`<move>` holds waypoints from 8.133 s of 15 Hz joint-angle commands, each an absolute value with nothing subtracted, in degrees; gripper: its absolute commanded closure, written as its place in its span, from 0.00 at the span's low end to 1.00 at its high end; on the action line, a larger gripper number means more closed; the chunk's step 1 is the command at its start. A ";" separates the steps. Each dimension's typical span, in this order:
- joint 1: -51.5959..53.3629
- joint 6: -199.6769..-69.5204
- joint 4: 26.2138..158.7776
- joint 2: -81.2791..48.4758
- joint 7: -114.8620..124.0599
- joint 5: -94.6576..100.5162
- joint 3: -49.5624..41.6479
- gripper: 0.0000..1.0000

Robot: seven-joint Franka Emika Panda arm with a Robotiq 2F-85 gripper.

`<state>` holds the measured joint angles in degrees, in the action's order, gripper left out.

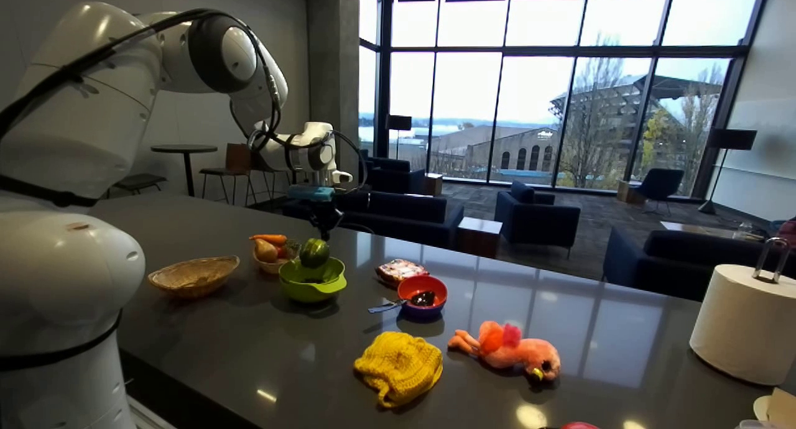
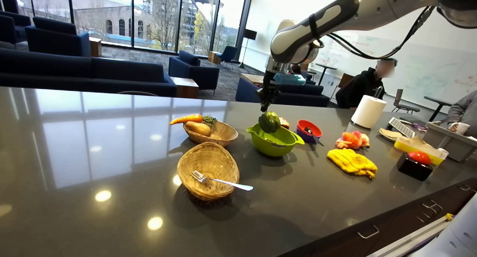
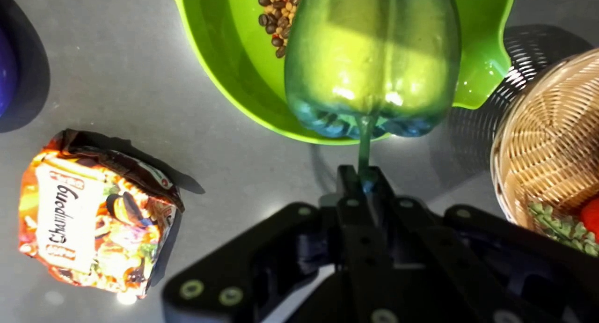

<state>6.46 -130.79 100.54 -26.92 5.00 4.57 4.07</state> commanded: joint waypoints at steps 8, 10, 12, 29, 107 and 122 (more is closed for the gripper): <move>6.69 -131.44 103.51 -24.21 4.71 4.27 3.70 0.38; 7.41 -131.33 103.28 -23.85 6.14 5.04 3.32 0.24; 7.98 -131.22 103.05 -23.30 7.32 5.16 3.31 0.10; 15.50 -126.26 94.03 -26.84 9.07 9.97 4.89 0.00; 15.55 -126.83 71.25 -52.45 -37.14 2.88 17.86 0.00; 16.18 -122.16 61.88 -58.56 -38.29 2.63 17.44 0.65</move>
<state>15.66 -123.86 64.73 -57.20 -37.89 2.20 17.65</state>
